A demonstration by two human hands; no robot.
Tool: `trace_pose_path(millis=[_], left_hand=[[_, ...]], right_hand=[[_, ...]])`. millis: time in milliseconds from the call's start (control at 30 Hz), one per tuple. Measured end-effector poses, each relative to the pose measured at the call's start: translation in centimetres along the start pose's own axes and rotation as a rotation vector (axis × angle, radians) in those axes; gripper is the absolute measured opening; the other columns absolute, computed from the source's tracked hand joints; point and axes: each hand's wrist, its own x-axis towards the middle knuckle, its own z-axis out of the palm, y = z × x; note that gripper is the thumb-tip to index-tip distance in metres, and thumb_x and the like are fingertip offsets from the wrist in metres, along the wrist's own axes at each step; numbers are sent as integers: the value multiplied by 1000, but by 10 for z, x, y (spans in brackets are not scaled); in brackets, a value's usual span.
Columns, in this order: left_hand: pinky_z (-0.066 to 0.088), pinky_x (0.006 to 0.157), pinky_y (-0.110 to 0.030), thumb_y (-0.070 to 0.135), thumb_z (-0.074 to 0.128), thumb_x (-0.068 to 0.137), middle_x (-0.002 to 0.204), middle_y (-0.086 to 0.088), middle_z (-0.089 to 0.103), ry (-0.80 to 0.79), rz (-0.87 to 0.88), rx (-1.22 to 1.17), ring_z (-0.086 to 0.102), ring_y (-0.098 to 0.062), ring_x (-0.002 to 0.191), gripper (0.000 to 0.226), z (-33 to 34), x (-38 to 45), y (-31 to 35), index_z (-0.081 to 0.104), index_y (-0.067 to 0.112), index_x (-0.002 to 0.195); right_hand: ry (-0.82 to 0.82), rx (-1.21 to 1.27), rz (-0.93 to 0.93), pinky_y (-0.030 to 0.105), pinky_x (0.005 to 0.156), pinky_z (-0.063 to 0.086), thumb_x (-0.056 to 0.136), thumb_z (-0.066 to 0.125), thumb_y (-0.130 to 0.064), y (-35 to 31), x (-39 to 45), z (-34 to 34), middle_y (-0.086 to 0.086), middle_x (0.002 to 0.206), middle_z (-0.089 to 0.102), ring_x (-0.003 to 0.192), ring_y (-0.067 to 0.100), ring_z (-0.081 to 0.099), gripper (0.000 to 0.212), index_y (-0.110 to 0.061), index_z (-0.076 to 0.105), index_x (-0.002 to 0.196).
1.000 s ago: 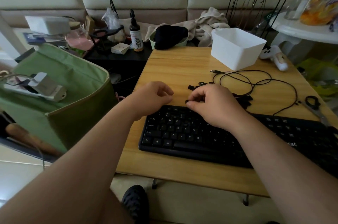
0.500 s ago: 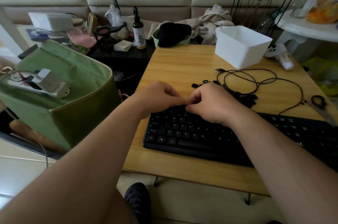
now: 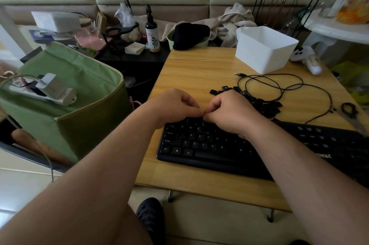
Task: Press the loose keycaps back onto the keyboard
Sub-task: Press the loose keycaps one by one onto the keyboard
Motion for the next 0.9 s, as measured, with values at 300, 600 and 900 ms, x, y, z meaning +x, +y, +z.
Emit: trace_pose_path(millis=[300, 600, 900], left_hand=[[58, 83, -33, 37, 87, 81, 95, 3, 74, 10, 7, -10, 69, -16, 93, 18, 6, 4, -3, 78, 28, 92], [55, 84, -34, 41, 84, 85, 97, 6, 73, 24, 6, -16, 66, -14, 97, 15, 8, 17, 9, 78, 28, 89], [57, 74, -32, 30, 76, 91, 104, 13, 67, 166, 253, 347, 64, -11, 94, 17, 50, 39, 47, 70, 39, 105]], right_hand=[[99, -12, 60, 42, 80, 60, 76, 70, -13, 0, 1, 14, -5, 72, 72, 80, 19, 66, 13, -21, 76, 68], [375, 435, 83, 25, 71, 47, 85, 79, -13, 28, 2, -36, -8, 87, 74, 88, 9, 66, 8, -19, 76, 81], [561, 380, 54, 23, 66, 46, 85, 78, -17, 51, 2, -59, -10, 78, 71, 74, 5, 63, 9, -22, 74, 79]])
